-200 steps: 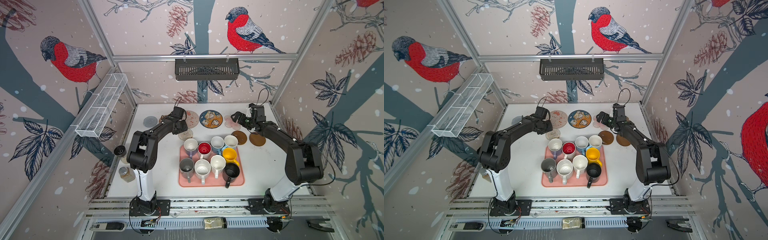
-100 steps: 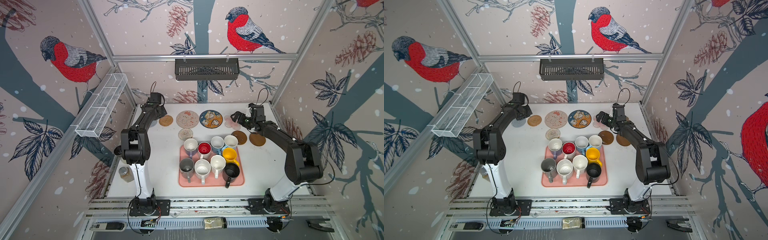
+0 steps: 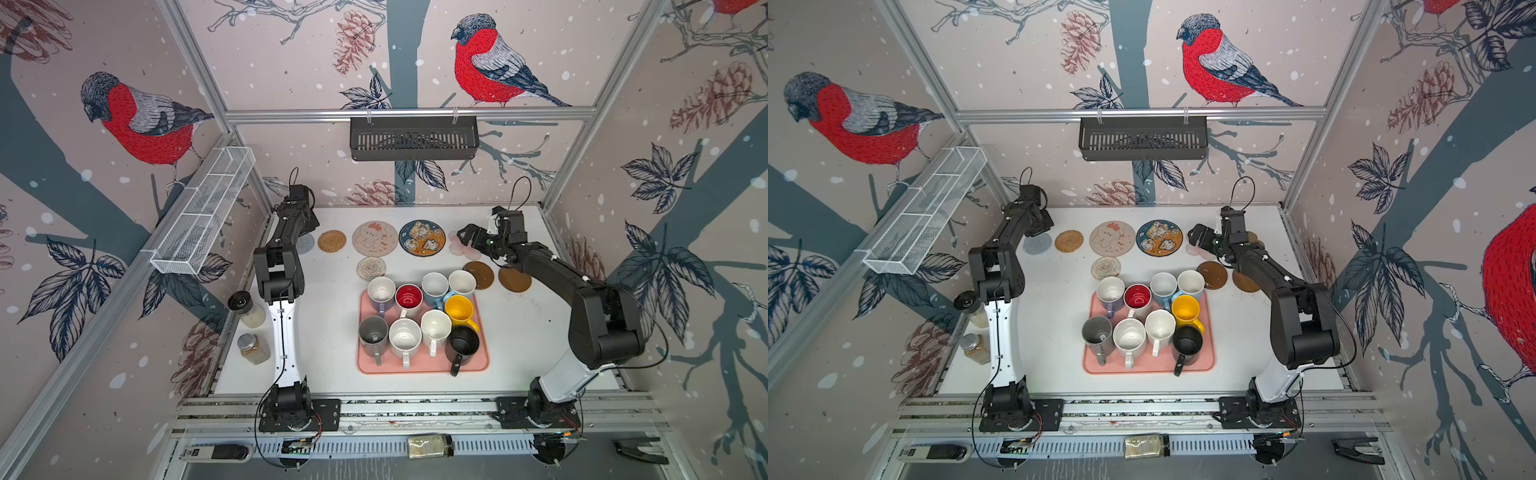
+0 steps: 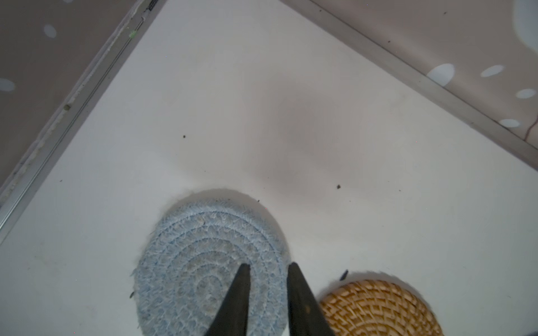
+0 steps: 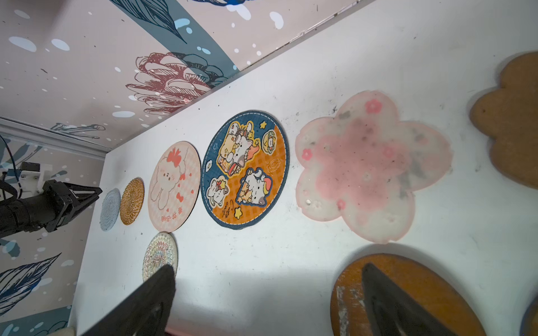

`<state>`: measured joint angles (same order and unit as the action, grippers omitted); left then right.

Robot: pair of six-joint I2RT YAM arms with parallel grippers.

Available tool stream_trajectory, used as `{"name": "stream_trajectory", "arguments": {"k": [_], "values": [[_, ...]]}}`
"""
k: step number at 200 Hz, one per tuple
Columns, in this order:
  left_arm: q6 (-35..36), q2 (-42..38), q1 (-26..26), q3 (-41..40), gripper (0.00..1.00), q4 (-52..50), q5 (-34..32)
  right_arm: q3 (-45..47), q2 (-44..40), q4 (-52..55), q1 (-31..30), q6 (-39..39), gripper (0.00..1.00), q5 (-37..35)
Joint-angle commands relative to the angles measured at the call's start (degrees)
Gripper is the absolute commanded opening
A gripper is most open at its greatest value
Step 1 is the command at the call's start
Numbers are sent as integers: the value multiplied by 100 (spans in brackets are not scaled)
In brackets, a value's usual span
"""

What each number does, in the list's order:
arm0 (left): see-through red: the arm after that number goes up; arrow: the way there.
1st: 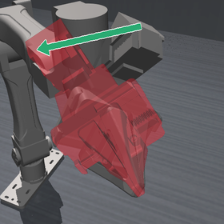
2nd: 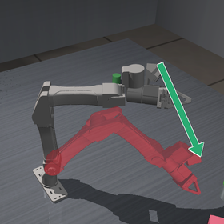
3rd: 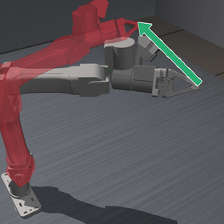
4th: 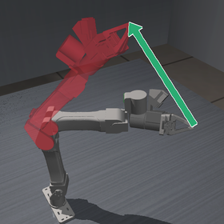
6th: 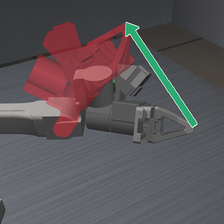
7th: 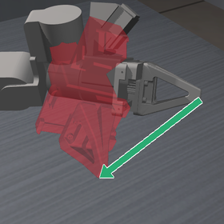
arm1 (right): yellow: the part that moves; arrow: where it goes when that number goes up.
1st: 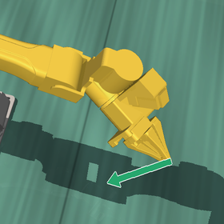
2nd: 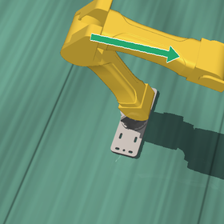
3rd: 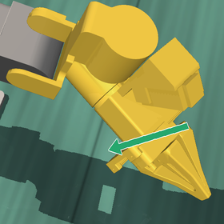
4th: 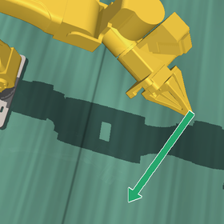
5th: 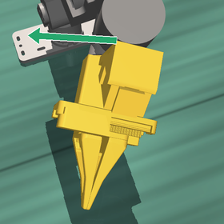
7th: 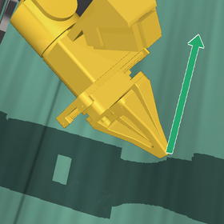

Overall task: Place cups on coasters
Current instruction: Move the coaster to the middle-left of the table.

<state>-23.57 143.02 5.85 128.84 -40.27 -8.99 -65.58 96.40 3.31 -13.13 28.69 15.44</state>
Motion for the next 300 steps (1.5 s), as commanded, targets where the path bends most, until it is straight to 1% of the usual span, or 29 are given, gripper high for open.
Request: {"name": "stream_trajectory", "arguments": {"k": [1,27,56,72,99,132,162,186,204,224,242,258,286,300], "values": [[134,101,146,48,26,-73,-76,-33,99,-89,-23,-21,99,40],[126,99,215,12,26,-260,-9,-7,107,-103,-35,-29,99,11],[186,-132,215,-552,26,5,-31,-10,108,-89,-57,-37,99,16],[220,-135,216,-705,26,30,-38,8,66,-85,-63,-32,100,3],[193,-235,215,-1020,27,37,142,19,24,-76,-67,-56,99,-23],[173,-820,215,-1932,27,315,177,29,22,-102,-67,-41,99,-5],[65,-1584,154,-3115,27,706,302,47,20,-146,-67,-23,99,19],[-34,-2164,8,-4027,27,1001,319,101,-55,-210,-76,-11,99,38],[-110,-2563,-226,-4633,27,1175,349,164,-93,-267,-93,10,99,46],[-257,-2903,-586,-5151,27,1276,325,251,-117,-330,-167,14,99,43],[-502,-3114,-760,-5566,28,1538,559,256,-58,-352,-232,26,99,80],[-632,-3182,-890,-5720,28,1748,712,256,-32,-357,-291,19,100,100],[-751,-3149,-1080,-5611,28,1800,729,262,-42,-319,-360,-20,100,26],[-797,-3171,-1140,-5582,30,1902,893,256,-76,-289,-373,-52,99,-59]]}}
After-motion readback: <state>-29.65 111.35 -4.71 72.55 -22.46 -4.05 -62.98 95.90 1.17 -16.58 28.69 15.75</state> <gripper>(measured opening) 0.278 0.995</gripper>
